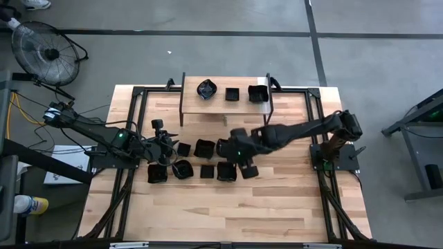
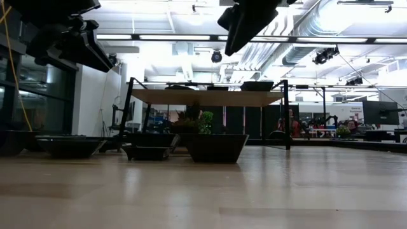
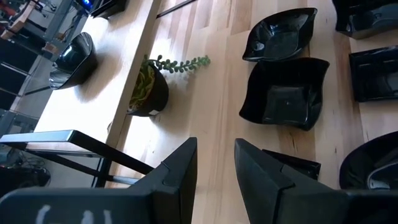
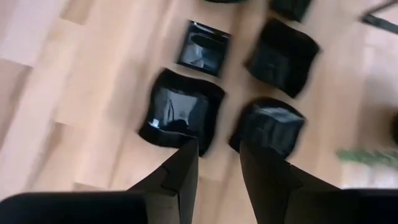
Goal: Pick & Place Mini shaped plates
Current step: Stack the distorted square plate on top of the other distorted square plate on the shelf
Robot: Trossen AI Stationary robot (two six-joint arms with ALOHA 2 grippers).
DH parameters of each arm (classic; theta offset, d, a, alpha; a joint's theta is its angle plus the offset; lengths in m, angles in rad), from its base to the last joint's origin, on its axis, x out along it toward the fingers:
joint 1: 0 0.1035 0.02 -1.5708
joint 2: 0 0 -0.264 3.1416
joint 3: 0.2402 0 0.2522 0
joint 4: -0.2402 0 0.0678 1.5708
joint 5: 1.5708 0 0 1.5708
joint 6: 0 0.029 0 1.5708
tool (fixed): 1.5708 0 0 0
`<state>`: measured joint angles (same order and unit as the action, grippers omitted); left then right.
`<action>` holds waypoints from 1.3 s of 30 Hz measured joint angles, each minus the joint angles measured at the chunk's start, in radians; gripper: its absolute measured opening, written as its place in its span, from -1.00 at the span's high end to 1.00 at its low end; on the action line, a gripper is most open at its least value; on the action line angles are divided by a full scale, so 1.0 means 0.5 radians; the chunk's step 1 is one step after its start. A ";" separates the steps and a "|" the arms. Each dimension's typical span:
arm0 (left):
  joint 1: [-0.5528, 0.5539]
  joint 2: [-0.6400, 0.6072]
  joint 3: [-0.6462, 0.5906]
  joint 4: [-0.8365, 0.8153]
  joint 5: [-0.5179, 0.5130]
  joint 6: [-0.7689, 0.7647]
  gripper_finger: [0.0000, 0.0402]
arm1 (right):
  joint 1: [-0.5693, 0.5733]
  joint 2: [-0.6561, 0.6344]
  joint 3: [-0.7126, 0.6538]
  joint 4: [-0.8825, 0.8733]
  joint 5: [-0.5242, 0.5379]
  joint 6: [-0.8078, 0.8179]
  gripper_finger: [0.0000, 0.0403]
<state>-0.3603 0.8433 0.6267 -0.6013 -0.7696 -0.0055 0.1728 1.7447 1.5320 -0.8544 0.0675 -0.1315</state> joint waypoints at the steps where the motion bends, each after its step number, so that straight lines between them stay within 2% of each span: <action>1: -0.001 0.000 0.000 0.001 0.000 0.000 0.49 | 0.040 0.000 -0.035 0.050 0.011 0.007 0.43; 11: -0.001 0.000 0.001 0.007 -0.001 -0.012 0.49 | 0.353 0.001 -0.390 0.644 0.380 0.158 0.43; 16: -0.001 0.000 0.001 0.014 -0.001 -0.022 0.49 | 0.416 0.001 -0.534 0.939 0.475 0.165 0.43; 21: -0.001 0.000 0.001 0.015 -0.002 -0.033 0.49 | 0.460 0.001 -0.728 1.420 0.701 0.170 0.43; 24: -0.001 0.000 0.001 0.016 -0.003 -0.037 0.49 | 0.484 0.001 -0.850 1.645 0.707 0.097 0.43; 29: 0.000 0.000 0.001 0.015 -0.003 -0.037 0.49 | 0.531 0.001 -0.982 1.822 0.756 0.107 0.43; 39: -0.001 0.008 0.001 0.018 -0.014 -0.047 0.49 | 0.576 0.001 -1.094 1.884 0.909 0.190 0.43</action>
<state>-0.3607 0.8473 0.6270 -0.5925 -0.7764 -0.0288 0.4610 1.7451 0.9848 0.0874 0.5218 -0.0363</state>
